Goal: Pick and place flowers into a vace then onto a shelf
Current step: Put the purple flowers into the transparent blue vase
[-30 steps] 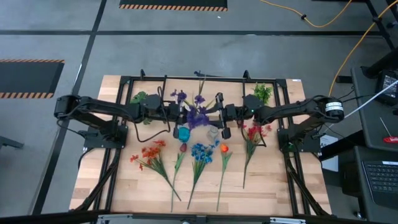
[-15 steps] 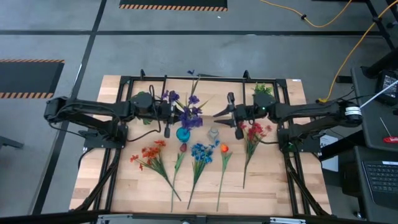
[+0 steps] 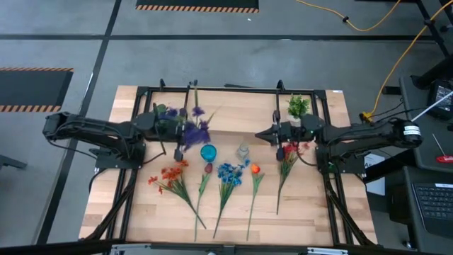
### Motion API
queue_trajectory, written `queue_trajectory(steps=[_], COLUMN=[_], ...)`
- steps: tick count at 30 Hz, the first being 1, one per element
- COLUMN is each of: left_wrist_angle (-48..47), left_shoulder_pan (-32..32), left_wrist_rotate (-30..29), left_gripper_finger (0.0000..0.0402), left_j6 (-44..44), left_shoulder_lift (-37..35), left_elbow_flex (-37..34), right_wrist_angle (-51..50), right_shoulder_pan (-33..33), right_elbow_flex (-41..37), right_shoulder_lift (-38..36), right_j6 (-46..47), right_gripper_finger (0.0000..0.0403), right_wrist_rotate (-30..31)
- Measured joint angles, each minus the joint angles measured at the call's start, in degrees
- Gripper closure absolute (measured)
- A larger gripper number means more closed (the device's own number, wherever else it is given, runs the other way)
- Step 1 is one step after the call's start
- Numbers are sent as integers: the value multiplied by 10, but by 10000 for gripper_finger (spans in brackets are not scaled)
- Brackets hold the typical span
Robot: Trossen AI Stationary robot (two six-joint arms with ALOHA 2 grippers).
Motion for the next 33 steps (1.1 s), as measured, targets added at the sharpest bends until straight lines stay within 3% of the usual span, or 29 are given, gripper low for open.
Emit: queue_trajectory(steps=[11, 21, 33], left_wrist_angle=[11, 56, 197], left_shoulder_pan=[-61, -105, -104], left_wrist_rotate=[-95, -200, -221], left_gripper_finger=[398, 398, 398], left_j6=[-16, -11, -16], left_shoulder_lift=[3, 75, 95], left_elbow_flex=[-22, -22, -98], right_wrist_angle=[29, 27, 10], right_shoulder_pan=[0, 0, 20], right_elbow_flex=[-28, -28, -28], right_shoulder_lift=[0, 0, 1], right_j6=[-1, -7, -3], right_gripper_finger=[399, 398, 398], right_wrist_rotate=[25, 24, 23])
